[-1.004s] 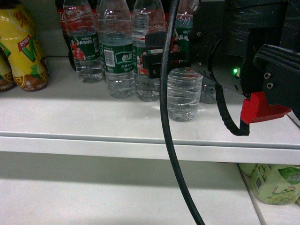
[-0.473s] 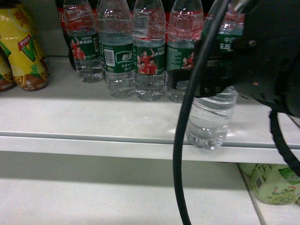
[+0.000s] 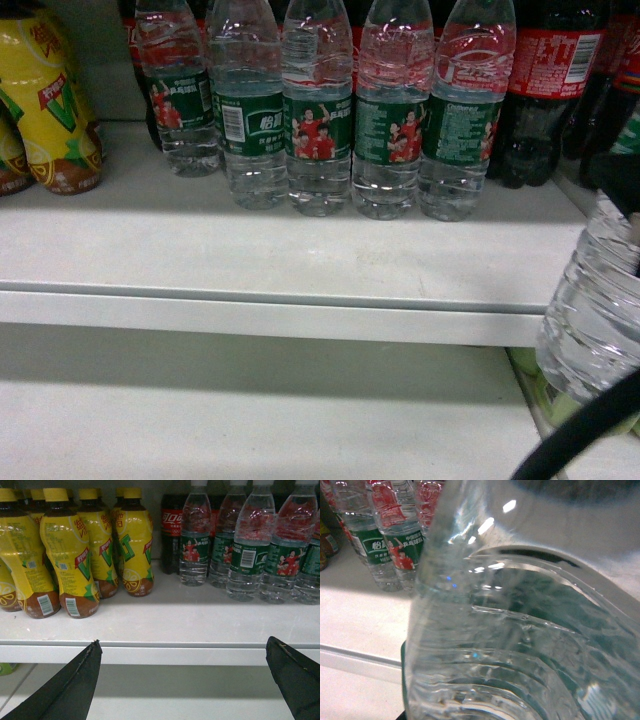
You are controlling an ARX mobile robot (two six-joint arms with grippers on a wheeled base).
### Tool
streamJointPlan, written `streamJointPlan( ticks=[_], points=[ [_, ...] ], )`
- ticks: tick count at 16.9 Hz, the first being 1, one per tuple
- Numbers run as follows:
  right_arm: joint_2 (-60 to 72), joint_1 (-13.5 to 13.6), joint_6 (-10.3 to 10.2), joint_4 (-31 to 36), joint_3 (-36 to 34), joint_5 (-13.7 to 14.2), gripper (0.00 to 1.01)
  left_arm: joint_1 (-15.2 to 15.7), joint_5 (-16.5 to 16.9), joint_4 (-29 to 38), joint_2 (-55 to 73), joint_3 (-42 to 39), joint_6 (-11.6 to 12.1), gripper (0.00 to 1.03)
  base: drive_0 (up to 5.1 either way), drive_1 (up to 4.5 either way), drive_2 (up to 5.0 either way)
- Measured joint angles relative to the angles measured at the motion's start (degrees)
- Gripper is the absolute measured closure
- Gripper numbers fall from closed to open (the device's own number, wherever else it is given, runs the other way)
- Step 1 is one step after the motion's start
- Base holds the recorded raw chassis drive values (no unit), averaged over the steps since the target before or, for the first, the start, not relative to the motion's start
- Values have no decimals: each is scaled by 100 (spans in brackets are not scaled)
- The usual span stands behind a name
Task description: Move water from second to third shelf
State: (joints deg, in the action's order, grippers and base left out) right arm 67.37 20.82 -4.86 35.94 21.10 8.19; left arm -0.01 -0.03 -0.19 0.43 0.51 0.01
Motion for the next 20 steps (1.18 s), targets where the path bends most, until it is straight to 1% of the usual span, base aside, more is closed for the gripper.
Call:
streamJointPlan(
  ticks=[3,5,7,9,10,12,13,14,15,16,18,20],
  points=[
    [-1272,-188,15,-828,-393,-118,58,0,0,-2,0,-2,0,5,0,0,0],
    [-2046,-428,105,-1298,-522,-153,58,0,0,0,0,0,0,5,0,0,0],
    [-2682,-667,181,-1698,-601,-131,58,0,0,0,0,-2,0,5,0,0,0],
    [-3049,-855,195,-1893,-691,-140,58,0,0,0,0,0,0,5,0,0,0],
    [-3171,-981,195,-1967,-719,-188,58,0,0,0,0,0,0,5,0,0,0],
    [-3327,-1344,177,-2085,-739,-393,58,0,0,0,0,-2,0,5,0,0,0],
    [-3381,-1469,151,-2142,-739,-452,58,0,0,0,0,-2,0,5,0,0,0],
    [-3425,-1499,142,-2212,-739,-487,58,0,0,0,0,-2,0,5,0,0,0],
    [-3486,-1473,111,-2315,-739,-549,58,0,0,0,0,0,0,5,0,0,0],
    [-3536,-1375,48,-2391,-737,-623,58,0,0,0,0,-2,0,5,0,0,0],
    [-3563,-1167,9,-2404,-734,-629,58,0,0,0,0,-2,0,5,0,0,0],
    [-3563,-1069,-2,-2465,-734,-562,58,0,0,0,0,-2,0,5,0,0,0]
  ],
)
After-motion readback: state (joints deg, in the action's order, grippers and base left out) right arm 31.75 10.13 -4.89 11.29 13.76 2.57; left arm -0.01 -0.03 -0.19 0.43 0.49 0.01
